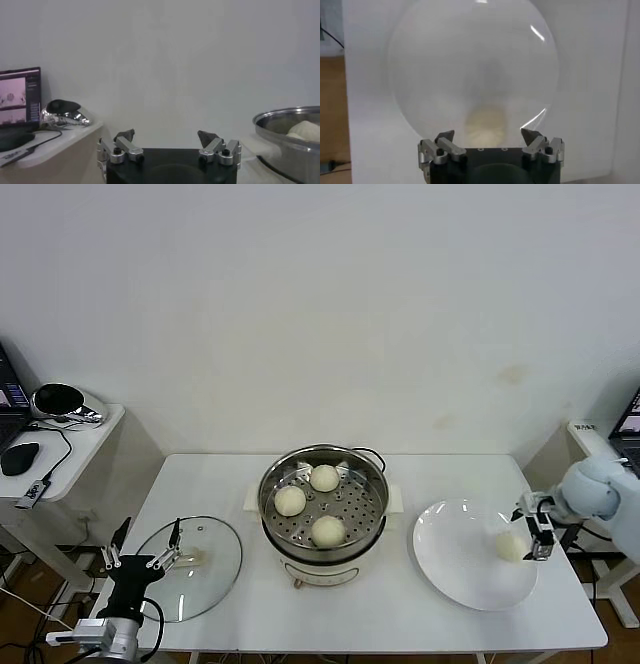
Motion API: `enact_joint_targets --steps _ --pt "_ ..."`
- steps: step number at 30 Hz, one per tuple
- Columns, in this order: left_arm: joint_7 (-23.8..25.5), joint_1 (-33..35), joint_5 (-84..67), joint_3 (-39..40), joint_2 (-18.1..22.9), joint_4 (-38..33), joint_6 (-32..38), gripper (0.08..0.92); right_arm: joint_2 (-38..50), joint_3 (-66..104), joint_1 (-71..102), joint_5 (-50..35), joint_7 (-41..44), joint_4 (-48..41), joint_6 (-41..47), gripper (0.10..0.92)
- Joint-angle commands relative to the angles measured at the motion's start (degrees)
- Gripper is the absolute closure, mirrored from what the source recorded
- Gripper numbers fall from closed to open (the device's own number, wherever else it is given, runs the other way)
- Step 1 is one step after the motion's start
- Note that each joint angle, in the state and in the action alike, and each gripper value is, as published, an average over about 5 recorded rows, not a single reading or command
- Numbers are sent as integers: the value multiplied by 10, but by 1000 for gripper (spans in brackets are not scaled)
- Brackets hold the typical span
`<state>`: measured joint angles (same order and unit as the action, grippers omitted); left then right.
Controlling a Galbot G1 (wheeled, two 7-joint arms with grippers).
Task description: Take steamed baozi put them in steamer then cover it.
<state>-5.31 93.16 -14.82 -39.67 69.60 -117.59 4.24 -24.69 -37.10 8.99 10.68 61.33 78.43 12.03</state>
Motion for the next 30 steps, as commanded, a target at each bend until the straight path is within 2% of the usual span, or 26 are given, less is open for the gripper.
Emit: enact_joint_targets --steps 1,13,25,30 --pt "0 1 1 -2 3 0 -1 177 -63 64 70 43 -7 -83 -15 203" --pt "0 1 1 -3 5 4 -1 177 -96 61 65 63 -8 -112 -10 218" --pt "-2 0 0 -3 6 9 0 177 -87 60 64 71 6 -104 -3 367" --pt "-2 0 1 -4 5 8 0 177 -68 45 45 54 16 -74 3 425"
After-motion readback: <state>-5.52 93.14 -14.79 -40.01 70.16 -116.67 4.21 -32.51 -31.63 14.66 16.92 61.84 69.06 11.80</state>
